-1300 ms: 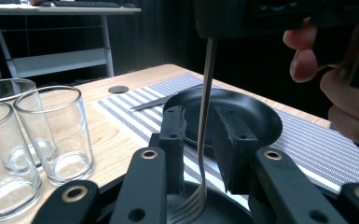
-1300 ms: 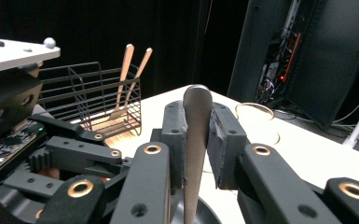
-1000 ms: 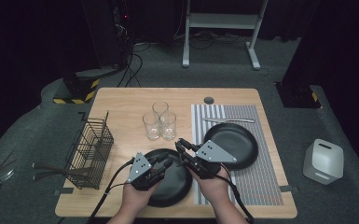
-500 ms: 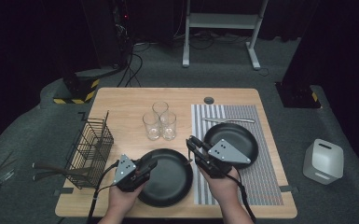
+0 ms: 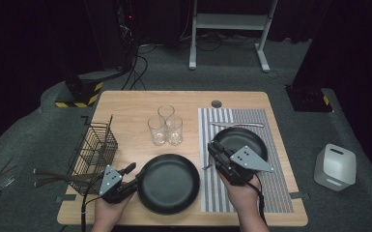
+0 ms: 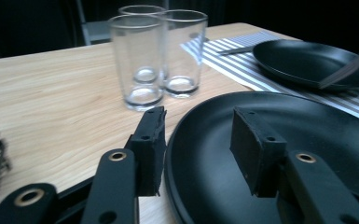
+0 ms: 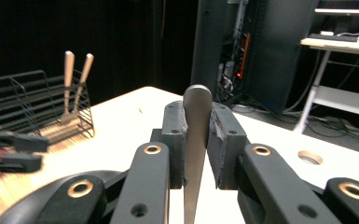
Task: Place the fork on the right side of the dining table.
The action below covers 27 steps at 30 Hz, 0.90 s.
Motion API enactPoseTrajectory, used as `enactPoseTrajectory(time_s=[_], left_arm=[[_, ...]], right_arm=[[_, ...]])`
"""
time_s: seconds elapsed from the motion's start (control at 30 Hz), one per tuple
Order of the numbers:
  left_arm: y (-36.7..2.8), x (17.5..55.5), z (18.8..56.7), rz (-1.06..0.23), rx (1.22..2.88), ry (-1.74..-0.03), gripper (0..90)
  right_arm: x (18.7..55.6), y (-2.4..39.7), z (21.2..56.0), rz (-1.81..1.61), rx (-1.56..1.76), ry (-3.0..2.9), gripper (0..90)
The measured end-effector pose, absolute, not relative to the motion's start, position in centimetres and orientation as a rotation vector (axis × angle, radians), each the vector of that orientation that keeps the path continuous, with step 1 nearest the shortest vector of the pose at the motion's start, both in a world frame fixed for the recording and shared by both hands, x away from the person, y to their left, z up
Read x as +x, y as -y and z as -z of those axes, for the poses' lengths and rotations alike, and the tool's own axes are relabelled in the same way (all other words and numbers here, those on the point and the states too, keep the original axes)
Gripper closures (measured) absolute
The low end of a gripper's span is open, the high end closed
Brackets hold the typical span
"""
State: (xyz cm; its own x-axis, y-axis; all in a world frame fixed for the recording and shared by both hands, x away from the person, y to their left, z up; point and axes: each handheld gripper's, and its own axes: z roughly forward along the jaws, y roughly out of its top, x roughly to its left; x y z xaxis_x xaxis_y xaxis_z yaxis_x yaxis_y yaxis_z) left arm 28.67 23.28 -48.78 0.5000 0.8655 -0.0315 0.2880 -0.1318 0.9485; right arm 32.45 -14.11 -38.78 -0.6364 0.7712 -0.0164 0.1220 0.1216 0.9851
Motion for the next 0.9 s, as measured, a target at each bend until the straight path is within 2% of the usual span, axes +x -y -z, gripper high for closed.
enactPoseTrajectory(time_s=[0.2, 0.9], left_arm=[[-24.5, 28.5, 49.6, -0.65, 1.679, -1.036, 49.7], [-25.1, 29.0, 50.7, -0.61, 1.65, -1.064, 47.5]], right_arm=[[32.0, 15.2, 39.3, -1.521, 0.889, -1.867, 77.7], [30.4, 17.2, 41.6, -1.491, 0.96, -1.881, 77.7]])
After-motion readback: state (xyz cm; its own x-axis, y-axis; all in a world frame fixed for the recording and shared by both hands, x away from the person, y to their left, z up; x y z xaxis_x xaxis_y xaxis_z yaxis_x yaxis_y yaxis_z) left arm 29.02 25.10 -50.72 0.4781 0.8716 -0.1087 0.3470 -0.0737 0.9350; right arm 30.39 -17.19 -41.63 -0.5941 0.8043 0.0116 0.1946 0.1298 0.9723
